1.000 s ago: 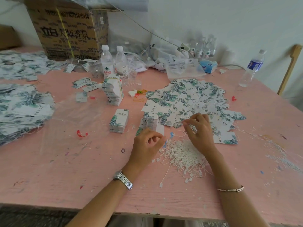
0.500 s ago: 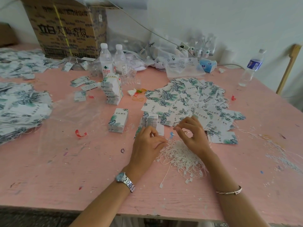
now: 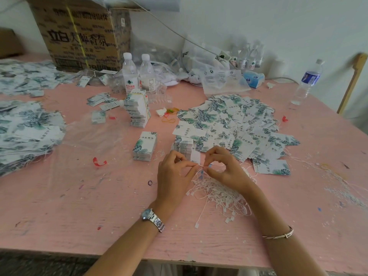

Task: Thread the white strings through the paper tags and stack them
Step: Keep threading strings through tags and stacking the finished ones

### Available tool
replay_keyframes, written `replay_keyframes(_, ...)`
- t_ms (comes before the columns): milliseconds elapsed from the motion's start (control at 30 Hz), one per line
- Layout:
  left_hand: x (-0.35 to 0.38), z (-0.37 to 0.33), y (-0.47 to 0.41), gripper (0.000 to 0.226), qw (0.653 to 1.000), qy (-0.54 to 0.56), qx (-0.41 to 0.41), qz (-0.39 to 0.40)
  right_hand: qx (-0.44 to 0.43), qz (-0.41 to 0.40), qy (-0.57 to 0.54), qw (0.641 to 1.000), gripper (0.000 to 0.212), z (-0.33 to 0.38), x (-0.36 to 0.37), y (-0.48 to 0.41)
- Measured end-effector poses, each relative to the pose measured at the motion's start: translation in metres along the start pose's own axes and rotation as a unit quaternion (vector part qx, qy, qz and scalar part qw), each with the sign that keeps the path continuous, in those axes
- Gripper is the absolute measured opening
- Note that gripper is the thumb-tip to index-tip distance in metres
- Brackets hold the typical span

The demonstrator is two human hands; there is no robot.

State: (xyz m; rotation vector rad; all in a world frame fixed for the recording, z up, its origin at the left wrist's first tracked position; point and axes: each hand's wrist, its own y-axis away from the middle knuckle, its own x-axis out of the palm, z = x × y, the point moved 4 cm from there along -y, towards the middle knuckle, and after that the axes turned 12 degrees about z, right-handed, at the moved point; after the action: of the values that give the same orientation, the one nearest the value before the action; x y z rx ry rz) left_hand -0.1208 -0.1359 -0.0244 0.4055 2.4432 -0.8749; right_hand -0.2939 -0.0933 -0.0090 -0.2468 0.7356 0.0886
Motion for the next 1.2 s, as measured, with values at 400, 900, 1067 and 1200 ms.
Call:
replay_keyframes(400,-0.002,0.007,-0.001,0.012,0.998,0.045,-0.032,-0.016,-0.004,-0.016,-0.202,0.979,0.008,0.007,-0.009,0.003)
replay_keyframes(900,-0.002,0.017,-0.002,0.009,0.991,0.104,-0.08,-0.017,0.051,-0.239,-0.279,0.928,0.024,-0.024,-0.036,0.009)
replay_keyframes(1067,-0.002,0.015,-0.003,0.019,0.991,0.119,-0.061,-0.005,0.111,-0.271,-0.025,0.956,0.037,-0.021,-0.032,0.013)
replay_keyframes(1200,-0.001,0.01,-0.002,0.036,0.99,0.137,-0.031,0.011,0.193,-0.211,0.266,0.921,0.031,-0.013,-0.019,0.011)
